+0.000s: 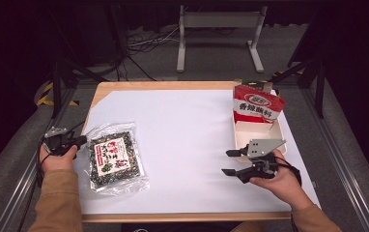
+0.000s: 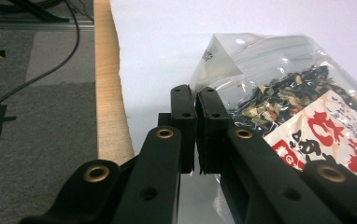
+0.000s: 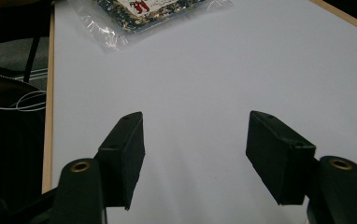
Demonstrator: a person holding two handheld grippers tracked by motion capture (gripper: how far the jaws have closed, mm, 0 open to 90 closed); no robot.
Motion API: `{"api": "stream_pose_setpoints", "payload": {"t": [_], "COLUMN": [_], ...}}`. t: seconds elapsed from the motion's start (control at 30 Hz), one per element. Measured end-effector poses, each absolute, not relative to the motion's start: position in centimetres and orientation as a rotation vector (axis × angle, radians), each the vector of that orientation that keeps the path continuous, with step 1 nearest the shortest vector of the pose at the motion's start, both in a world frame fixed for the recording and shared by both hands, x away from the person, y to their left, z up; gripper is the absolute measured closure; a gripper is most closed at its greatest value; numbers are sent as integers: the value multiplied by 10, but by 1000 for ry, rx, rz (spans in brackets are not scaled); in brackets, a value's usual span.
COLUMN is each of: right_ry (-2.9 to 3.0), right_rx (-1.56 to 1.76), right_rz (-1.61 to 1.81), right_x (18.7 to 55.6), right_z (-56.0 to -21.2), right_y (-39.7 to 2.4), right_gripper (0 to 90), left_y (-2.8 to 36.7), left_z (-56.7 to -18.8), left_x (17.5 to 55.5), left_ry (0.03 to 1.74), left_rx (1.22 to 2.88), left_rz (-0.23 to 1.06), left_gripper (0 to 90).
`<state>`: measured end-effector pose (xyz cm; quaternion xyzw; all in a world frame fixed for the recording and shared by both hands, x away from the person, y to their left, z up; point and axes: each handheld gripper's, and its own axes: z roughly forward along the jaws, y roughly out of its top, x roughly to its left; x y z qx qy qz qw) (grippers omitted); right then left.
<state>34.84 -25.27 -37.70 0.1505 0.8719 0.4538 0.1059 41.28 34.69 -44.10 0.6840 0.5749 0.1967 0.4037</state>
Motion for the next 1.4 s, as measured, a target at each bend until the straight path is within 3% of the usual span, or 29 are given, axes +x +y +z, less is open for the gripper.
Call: {"api": "stream_pose_setpoints", "payload": {"t": [0.47, 0.93, 1.4], "right_ry": [2553, 2609, 2654], "right_rx": [458, 449, 431], "right_rz": [1363, 1417, 1417], "right_x": [352, 365, 366], "right_z": [-373, -364, -363], "right_y": [-246, -208, -194], "right_gripper": [400, 404, 433], "left_y": [340, 313, 289], "left_z": [-394, -333, -300], "left_x": [396, 356, 331], "left_ry": [1318, 1069, 893], "left_rx": [1685, 1658, 1692], "left_rz": [527, 610, 648], "left_gripper": [875, 876, 876]}}
